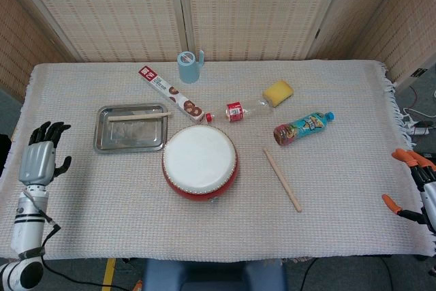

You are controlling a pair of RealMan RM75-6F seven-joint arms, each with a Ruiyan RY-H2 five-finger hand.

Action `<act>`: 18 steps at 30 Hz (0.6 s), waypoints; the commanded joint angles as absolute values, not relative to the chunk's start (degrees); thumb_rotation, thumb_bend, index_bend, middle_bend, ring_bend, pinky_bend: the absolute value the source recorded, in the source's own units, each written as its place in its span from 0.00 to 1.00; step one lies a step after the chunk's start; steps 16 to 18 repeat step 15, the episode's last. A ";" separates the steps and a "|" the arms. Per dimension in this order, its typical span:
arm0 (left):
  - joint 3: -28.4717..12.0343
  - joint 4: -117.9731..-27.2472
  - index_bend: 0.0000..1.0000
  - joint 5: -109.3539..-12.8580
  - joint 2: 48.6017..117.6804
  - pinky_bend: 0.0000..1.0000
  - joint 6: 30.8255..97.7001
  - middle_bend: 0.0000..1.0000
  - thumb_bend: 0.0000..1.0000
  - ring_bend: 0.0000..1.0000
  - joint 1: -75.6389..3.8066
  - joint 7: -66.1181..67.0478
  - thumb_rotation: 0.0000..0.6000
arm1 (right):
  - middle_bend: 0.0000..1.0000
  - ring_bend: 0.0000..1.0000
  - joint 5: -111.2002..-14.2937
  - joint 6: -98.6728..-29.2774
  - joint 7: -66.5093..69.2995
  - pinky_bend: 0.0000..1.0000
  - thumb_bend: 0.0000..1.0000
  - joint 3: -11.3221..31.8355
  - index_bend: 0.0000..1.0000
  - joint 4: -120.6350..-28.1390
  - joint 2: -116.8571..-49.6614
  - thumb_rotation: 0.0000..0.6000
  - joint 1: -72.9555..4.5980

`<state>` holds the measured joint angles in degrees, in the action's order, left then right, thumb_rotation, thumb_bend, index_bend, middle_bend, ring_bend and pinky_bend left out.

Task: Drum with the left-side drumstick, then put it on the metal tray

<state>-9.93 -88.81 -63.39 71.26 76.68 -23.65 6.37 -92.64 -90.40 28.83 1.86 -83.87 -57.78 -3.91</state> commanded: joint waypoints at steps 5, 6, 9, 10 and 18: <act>-1.94 -98.14 0.22 -70.85 65.57 0.09 84.98 0.14 0.31 0.05 -14.13 7.52 1.00 | 0.15 0.02 -92.92 -90.57 29.08 0.13 0.27 0.71 0.08 -82.95 -60.02 1.00 -2.91; -1.62 -98.70 0.22 -71.44 65.37 0.09 85.55 0.14 0.31 0.05 -13.53 7.43 1.00 | 0.15 0.02 -92.98 -90.49 29.09 0.13 0.27 0.59 0.08 -82.87 -60.23 1.00 -2.88; -0.92 -99.85 0.22 -73.99 65.30 0.09 88.15 0.14 0.31 0.05 -11.78 8.11 1.00 | 0.15 0.02 -93.22 -90.31 29.14 0.13 0.27 0.31 0.08 -82.84 -60.79 1.00 -2.85; -0.77 -100.08 0.22 -74.85 65.44 0.09 89.06 0.14 0.31 0.05 -11.29 8.52 1.00 | 0.15 0.02 -93.31 -90.34 29.16 0.13 0.27 0.23 0.08 -82.87 -60.96 1.00 -2.80; 0.00 -101.29 0.22 -79.00 65.89 0.09 92.15 0.14 0.31 0.05 -9.30 10.07 1.00 | 0.15 0.02 -93.28 -90.77 28.82 0.13 0.27 0.03 0.08 -82.84 -61.99 1.00 -2.32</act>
